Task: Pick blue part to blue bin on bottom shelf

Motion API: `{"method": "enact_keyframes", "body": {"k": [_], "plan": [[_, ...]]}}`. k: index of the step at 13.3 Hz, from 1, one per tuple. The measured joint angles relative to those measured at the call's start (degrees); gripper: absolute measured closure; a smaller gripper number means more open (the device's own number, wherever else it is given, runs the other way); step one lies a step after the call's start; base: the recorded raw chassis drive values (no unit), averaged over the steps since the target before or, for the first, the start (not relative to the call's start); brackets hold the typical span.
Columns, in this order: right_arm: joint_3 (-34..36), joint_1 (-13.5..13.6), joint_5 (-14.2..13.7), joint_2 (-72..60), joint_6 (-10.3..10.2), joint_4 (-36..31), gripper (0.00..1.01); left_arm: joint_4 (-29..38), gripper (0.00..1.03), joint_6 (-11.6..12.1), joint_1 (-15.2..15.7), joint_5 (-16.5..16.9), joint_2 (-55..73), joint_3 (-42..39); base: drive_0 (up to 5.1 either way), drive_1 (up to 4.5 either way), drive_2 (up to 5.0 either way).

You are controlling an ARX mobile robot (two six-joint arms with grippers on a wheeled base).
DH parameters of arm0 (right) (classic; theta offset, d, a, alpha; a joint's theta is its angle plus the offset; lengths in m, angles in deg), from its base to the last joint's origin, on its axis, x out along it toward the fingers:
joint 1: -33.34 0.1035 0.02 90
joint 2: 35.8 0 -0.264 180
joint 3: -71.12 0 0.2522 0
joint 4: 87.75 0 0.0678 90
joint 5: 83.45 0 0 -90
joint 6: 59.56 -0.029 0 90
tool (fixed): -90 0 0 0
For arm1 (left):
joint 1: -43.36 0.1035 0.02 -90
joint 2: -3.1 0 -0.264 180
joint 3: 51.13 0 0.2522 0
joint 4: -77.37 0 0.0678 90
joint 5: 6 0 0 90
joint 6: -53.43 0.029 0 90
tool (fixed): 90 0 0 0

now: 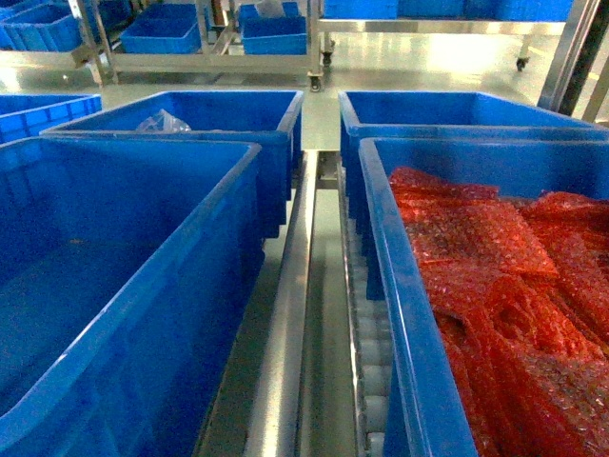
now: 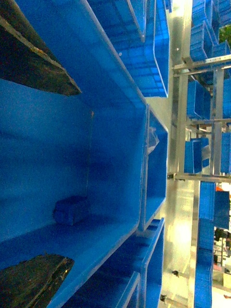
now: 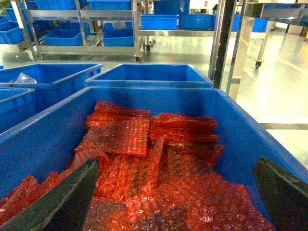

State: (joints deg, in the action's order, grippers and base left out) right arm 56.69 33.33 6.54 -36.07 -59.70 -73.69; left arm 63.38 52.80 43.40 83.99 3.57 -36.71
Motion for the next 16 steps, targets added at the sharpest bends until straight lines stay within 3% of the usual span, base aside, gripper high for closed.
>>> {"method": "enact_keyframes", "body": {"k": [16], "plan": [[0.0,0.0,0.0,0.0,0.0,0.0,0.03,0.0,0.05,0.0,0.0,0.0,0.0,0.0,0.0,0.0,0.0]]}}
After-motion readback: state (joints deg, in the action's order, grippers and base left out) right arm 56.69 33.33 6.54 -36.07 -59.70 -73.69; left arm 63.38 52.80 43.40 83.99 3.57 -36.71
